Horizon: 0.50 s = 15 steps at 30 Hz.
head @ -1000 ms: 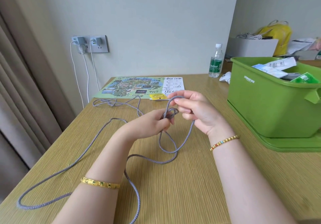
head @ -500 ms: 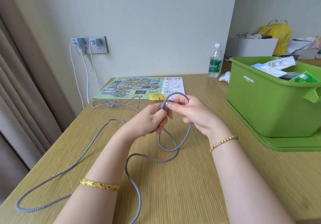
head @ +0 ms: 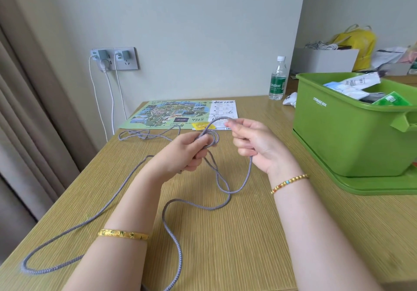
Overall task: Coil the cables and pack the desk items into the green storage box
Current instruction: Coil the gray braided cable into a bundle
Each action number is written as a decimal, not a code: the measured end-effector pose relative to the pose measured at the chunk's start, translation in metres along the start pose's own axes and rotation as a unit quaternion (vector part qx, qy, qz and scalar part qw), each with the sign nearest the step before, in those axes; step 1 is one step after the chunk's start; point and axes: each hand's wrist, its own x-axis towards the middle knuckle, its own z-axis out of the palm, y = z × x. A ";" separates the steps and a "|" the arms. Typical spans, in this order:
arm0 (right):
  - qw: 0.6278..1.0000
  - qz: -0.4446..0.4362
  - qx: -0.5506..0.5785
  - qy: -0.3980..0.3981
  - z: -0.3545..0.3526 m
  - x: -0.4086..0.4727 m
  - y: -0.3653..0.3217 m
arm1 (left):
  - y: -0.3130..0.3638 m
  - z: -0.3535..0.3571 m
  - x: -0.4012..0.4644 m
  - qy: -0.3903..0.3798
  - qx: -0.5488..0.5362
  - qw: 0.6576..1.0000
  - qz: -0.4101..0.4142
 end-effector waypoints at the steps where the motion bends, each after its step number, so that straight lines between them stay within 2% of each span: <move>1: 1.000 -0.004 -0.004 0.020 0.000 0.001 0.001 | -0.001 -0.002 0.001 0.010 -0.010 1.000 -0.004; 3: 0.997 -0.008 -0.024 0.067 -0.002 0.002 0.004 | -0.003 -0.003 0.004 0.052 -0.037 0.998 -0.002; 5: 0.995 0.000 -0.037 0.089 -0.003 0.003 0.005 | -0.003 -0.004 0.008 0.131 -0.072 0.989 0.022; 9: 0.994 0.035 -0.082 0.060 -0.001 0.003 0.009 | -0.002 -0.009 0.012 0.305 -0.195 0.932 0.029; 11: 0.988 0.049 -0.139 0.042 0.004 0.002 0.012 | -0.001 -0.009 0.013 0.329 -0.270 0.905 0.014; 15: 0.964 0.071 -0.251 0.052 0.011 0.002 0.018 | 0.002 0.001 0.014 0.304 -0.353 0.885 0.013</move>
